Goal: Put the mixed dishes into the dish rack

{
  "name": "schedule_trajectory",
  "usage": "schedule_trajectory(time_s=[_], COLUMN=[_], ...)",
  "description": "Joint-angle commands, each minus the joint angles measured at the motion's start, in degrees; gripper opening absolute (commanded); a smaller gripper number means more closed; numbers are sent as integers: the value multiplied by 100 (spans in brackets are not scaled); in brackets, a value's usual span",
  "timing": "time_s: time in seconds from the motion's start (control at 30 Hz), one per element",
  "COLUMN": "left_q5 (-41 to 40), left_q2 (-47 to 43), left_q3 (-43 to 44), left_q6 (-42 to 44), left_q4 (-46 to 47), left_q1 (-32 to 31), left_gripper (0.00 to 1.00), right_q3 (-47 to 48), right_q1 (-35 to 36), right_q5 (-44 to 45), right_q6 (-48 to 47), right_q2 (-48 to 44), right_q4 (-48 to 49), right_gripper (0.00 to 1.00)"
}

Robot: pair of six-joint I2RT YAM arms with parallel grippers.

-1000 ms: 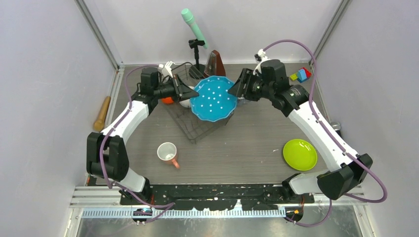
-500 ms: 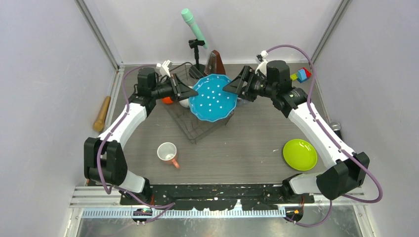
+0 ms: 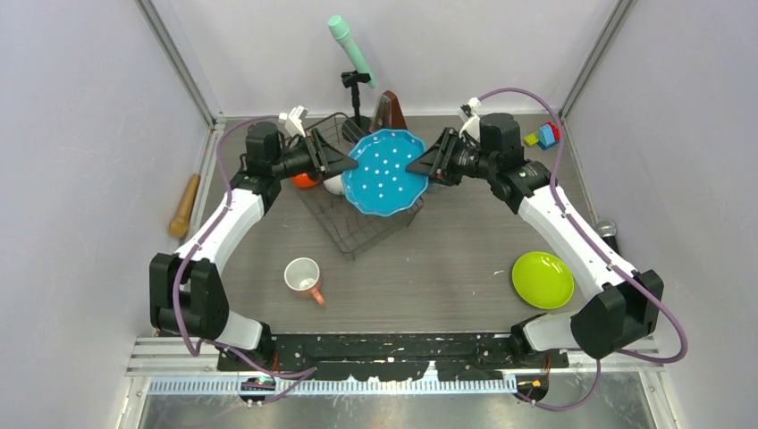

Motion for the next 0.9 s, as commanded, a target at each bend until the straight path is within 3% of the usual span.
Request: schedule_trajectory(time_s=[0.0,0.07,0.17,0.3,0.57,0.87], left_q5=[-263,-598,-1082,-1736,-2959,-3353], left_q2=[-463,-625,-900,-1230,-1518,-1567], left_q3=[321,318,353,600,806,800], left_q6=[253,561,1000,1728,2383,2633], left_q4=[-408,-943,-1635,-2685,-4003,-4418], left_q1=[47,84,158,197,197,203], left_gripper=[47,64,78,89,91,96], right_q3=[270,808,1305,1778,2923,3549], right_q1=[16,312,641,987,1937,2113], right_q5=[162,898,2018,2738,4122,4702], right_q6=[-285,-981,-1887,-2381,-3821,-4661], right_q2=[-99,-9,286,632,1419,2135], right_q4=[84,-572,-1176,-1417,-1544,-1307], right_gripper=[1,0,0,0,0,0])
